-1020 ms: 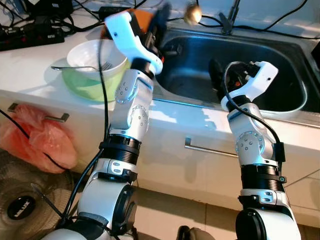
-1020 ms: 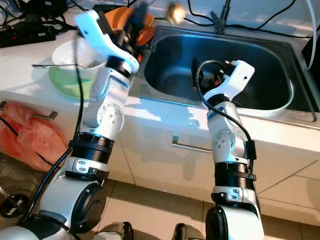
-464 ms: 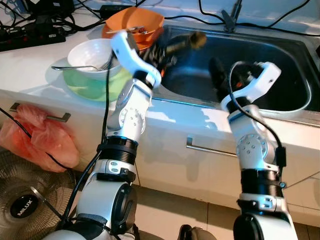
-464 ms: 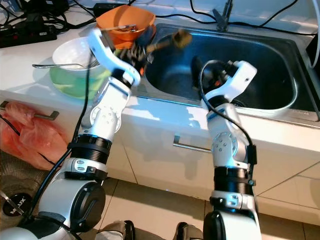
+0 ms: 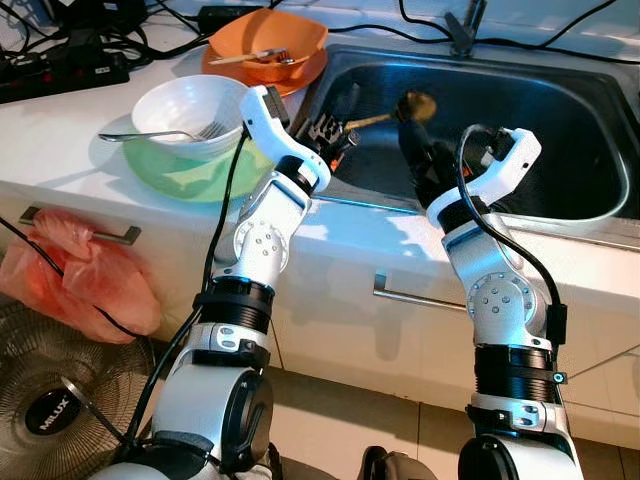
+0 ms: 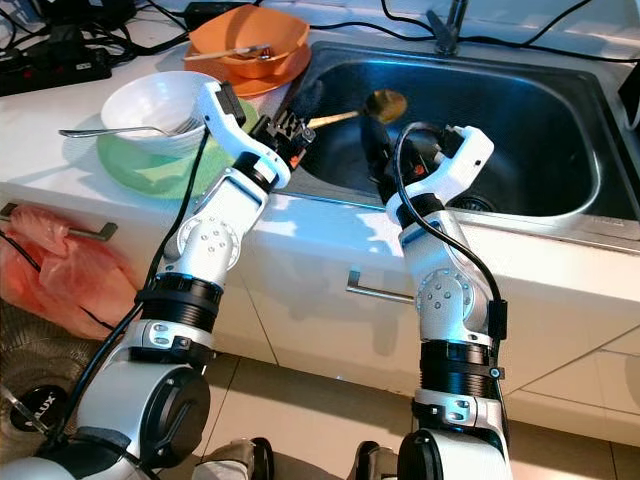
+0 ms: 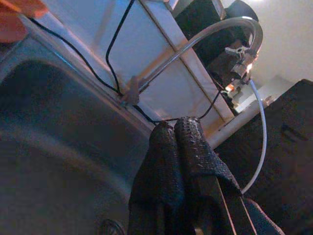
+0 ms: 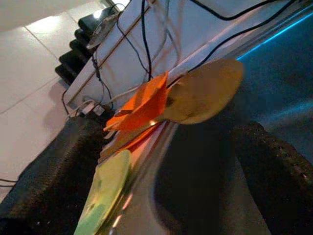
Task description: Kitchen organization
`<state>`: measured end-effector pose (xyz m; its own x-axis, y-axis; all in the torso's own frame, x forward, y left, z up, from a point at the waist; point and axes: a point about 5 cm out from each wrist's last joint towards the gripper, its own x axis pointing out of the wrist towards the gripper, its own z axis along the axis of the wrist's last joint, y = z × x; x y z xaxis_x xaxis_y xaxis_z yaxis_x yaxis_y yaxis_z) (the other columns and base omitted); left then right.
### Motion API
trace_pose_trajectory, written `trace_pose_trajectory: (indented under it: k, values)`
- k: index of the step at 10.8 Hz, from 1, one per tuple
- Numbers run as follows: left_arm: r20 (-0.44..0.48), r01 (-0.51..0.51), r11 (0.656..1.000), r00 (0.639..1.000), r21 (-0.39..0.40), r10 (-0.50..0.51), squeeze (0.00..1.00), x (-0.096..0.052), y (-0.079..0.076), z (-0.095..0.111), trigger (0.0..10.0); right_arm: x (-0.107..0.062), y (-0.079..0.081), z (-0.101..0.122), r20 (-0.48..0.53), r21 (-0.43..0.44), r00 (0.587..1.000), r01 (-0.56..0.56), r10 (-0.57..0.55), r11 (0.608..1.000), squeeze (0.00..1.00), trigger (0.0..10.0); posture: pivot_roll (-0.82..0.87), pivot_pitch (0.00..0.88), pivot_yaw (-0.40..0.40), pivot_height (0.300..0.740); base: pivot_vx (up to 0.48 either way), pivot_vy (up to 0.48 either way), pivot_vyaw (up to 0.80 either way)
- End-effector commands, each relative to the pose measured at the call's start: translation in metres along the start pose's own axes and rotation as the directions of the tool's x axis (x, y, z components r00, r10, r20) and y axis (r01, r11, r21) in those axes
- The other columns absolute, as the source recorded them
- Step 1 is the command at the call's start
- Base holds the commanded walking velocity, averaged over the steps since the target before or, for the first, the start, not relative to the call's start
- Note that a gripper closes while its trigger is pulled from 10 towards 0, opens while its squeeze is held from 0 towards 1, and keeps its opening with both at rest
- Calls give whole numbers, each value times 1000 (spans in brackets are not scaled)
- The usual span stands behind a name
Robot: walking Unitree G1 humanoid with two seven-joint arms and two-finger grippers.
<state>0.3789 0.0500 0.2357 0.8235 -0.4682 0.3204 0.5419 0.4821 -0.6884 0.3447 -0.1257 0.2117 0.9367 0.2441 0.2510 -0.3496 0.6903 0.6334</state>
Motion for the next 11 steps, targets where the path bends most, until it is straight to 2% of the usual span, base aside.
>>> trace_pose_trajectory:
  k: [1, 4, 5, 9, 11]
  values:
    - [-38, 35, 991, 998, -131, -41, 0, -1, -13, -34, 0, -2, 3, -1, -11, 16, 1000, -22, 22, 1000, 0, 10000, -21, 145, 43, 740, 0, 0, 0]
    - [-50, 82, 982, 995, -173, -92, 0, 0, -23, -35, 0, -3, 4, -5, -27, 65, 999, -28, 30, 998, 0, 10000, -22, 143, 42, 740, 0, 0, 0]
    - [-67, 97, 981, 992, -165, -110, 0, 0, -25, -38, 0, -3, 4, -5, -27, 69, 999, -28, 30, 997, 0, 10000, -22, 143, 42, 740, 0, 0, 0]
    - [-105, 90, 973, 988, -214, -114, 0, -8, -31, -55, 0, 11, 13, -10, -9, 81, 999, -38, 39, 996, 0, 10000, -12, 147, 40, 740, 0, 0, 0]
    - [-101, 91, 979, 989, -181, -111, 0, -9, -31, -54, 0, 16, 17, -10, 9, 75, 999, -47, 46, 996, 0, 10000, -13, 147, 40, 740, 0, 0, 0]
